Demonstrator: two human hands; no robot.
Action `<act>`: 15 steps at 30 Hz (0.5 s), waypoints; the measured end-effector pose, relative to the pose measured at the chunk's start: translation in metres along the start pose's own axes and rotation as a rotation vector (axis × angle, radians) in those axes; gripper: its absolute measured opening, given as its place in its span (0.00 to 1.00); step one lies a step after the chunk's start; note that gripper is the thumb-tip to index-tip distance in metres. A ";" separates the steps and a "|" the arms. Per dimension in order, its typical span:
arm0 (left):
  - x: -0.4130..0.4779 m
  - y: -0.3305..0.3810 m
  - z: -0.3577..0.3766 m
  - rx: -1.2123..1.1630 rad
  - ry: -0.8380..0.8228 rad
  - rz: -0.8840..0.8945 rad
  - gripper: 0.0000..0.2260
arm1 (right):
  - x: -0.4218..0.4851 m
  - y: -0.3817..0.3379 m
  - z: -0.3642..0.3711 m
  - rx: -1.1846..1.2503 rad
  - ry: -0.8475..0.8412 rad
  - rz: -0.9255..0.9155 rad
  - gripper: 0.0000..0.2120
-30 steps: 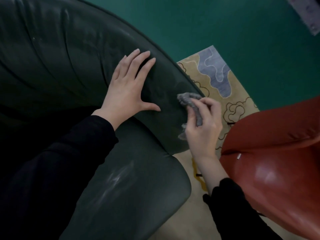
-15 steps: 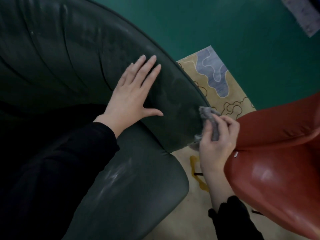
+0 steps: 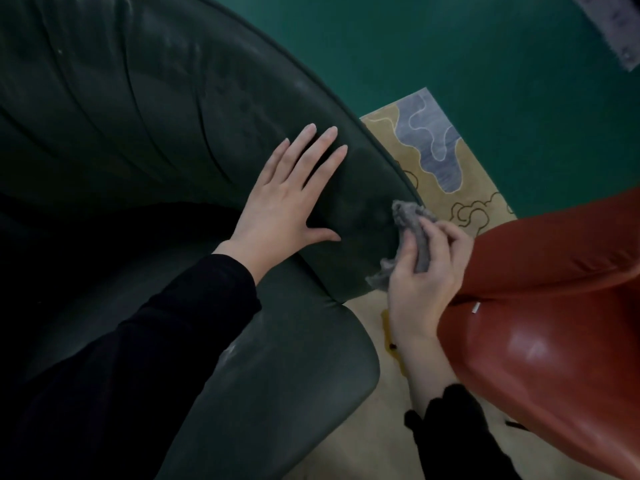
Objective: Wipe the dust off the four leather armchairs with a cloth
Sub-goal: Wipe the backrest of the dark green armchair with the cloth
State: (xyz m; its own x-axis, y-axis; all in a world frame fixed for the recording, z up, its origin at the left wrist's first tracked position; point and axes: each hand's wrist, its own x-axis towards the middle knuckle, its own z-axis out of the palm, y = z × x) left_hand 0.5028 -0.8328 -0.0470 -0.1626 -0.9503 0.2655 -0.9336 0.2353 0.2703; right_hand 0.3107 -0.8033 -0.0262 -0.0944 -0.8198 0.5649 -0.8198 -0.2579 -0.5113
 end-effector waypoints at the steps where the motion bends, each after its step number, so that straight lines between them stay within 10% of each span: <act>1: 0.000 0.000 0.000 -0.003 -0.003 0.006 0.51 | 0.005 -0.001 0.003 -0.009 0.012 0.001 0.09; 7: -0.006 -0.004 -0.008 -0.035 -0.013 0.031 0.46 | -0.018 -0.012 0.006 -0.002 -0.293 -0.178 0.09; 15: -0.074 -0.026 -0.014 -0.059 -0.038 -0.123 0.38 | 0.001 -0.041 0.026 0.081 -0.277 -0.156 0.08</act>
State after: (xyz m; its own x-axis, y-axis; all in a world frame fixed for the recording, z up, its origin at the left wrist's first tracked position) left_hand 0.5435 -0.7656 -0.0603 -0.0611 -0.9794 0.1923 -0.9270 0.1271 0.3529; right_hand 0.3586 -0.8069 -0.0213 0.1952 -0.8722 0.4486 -0.7635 -0.4222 -0.4886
